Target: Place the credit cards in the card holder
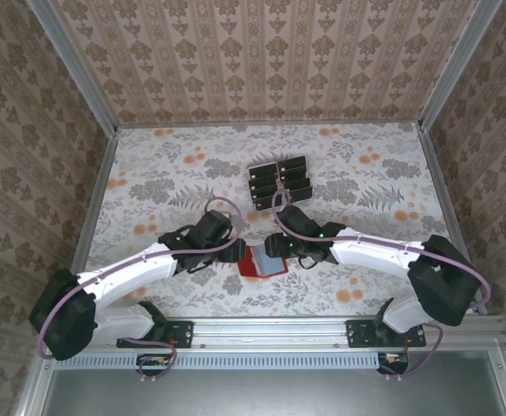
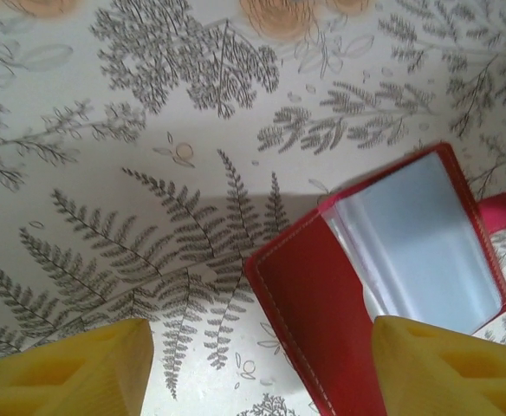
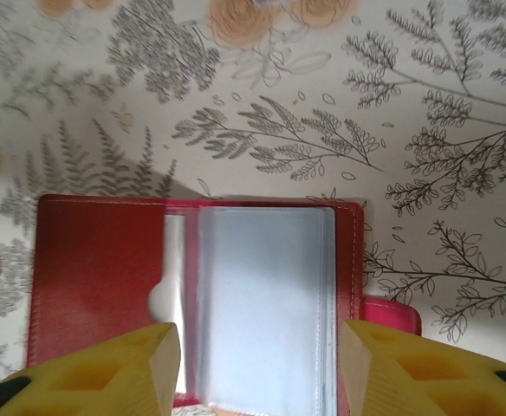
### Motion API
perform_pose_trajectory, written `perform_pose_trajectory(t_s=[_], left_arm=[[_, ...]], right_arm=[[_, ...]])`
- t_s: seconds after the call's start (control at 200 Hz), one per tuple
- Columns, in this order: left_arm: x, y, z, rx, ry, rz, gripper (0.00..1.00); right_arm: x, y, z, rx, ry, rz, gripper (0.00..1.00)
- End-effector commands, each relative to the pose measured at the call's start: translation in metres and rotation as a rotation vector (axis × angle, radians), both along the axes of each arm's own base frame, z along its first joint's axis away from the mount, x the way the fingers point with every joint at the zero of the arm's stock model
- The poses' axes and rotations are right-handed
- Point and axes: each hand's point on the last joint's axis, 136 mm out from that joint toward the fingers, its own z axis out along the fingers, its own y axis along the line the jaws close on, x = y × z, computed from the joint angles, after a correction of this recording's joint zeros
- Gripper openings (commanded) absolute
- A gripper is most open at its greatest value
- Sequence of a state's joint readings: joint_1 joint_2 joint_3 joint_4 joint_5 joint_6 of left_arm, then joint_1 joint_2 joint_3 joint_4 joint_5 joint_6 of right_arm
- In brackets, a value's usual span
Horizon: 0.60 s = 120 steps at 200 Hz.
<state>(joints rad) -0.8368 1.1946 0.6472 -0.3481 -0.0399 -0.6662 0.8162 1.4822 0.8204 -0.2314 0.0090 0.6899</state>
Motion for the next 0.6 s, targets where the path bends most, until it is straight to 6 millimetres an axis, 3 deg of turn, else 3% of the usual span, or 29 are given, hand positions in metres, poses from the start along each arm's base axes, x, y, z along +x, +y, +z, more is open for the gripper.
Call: perform_pose_trajectory(t_s=[0.0, 0.24, 0.38, 0.595], left_arm=[[-0.006, 0.006, -0.016, 0.019, 0.022, 0.026, 0.65], [0.002, 0.009, -0.032, 0.072, 0.009, 0.031, 0.53], [0.013, 0.010, -0.040, 0.093, 0.016, 0.044, 0.44], [0.029, 0.015, -0.046, 0.117, 0.018, 0.060, 0.43]], right_arm=[[0.002, 0.009, -0.006, 0.002, 0.008, 0.024, 0.51], [-0.005, 0.001, -0.030, -0.006, 0.049, -0.017, 0.51], [-0.012, -0.002, -0.033, 0.017, 0.062, -0.041, 0.50], [-0.023, 0.001, -0.034, 0.036, 0.068, -0.050, 0.50]])
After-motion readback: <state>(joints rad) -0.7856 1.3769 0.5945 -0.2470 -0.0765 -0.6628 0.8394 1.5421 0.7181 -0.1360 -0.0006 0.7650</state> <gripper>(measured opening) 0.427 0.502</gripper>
